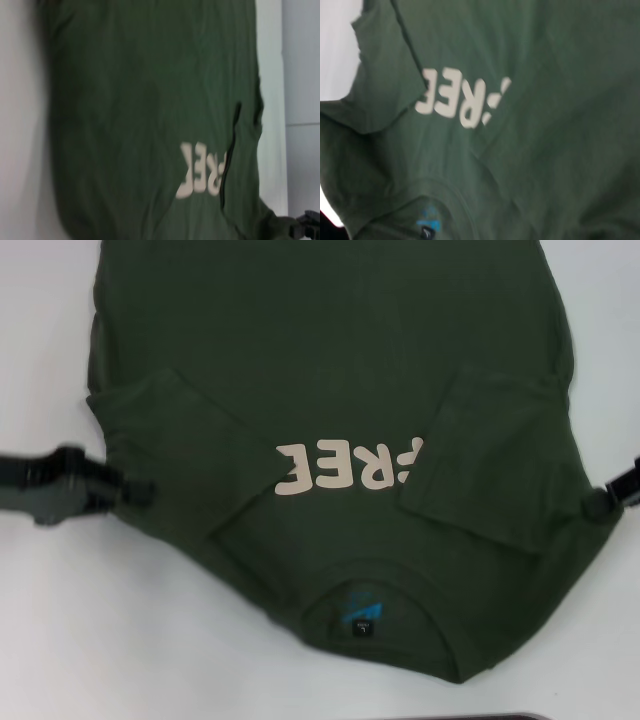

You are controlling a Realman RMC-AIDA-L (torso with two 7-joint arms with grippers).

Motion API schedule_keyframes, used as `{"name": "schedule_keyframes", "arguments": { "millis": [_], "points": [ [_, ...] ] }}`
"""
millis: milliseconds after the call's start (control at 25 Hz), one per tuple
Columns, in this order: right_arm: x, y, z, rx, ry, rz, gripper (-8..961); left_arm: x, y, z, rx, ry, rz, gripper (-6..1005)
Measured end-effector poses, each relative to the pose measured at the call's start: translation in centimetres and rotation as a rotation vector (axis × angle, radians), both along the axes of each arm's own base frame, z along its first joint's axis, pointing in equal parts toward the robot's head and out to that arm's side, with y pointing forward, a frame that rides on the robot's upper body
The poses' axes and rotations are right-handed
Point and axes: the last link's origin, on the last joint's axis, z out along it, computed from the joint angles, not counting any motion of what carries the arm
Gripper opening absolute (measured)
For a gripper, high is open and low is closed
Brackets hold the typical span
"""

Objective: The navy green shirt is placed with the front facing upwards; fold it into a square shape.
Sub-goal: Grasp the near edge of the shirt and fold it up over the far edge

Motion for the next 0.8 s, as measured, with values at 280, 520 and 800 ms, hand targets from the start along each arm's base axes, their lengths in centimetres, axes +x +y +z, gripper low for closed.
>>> {"name": "schedule_keyframes", "arguments": {
  "millis": [280, 520, 800],
  "points": [
    [-1.1, 1.7, 1.5, 0.077, 0.021, 0.003, 42, 1.6, 3.3, 0.4, 0.073, 0.032, -0.011, 68],
    [-1.1, 2.4, 3.6, 0.174, 0.033, -0.010, 42, 2.7, 5.9, 0.8, 0.166, 0.048, -0.011, 69],
    [-1.8, 4.5, 5.3, 0.326, 0.082, -0.019, 41, 4.7, 9.9, 0.3, 0.283, 0.100, -0.027, 71]
  ]
}}
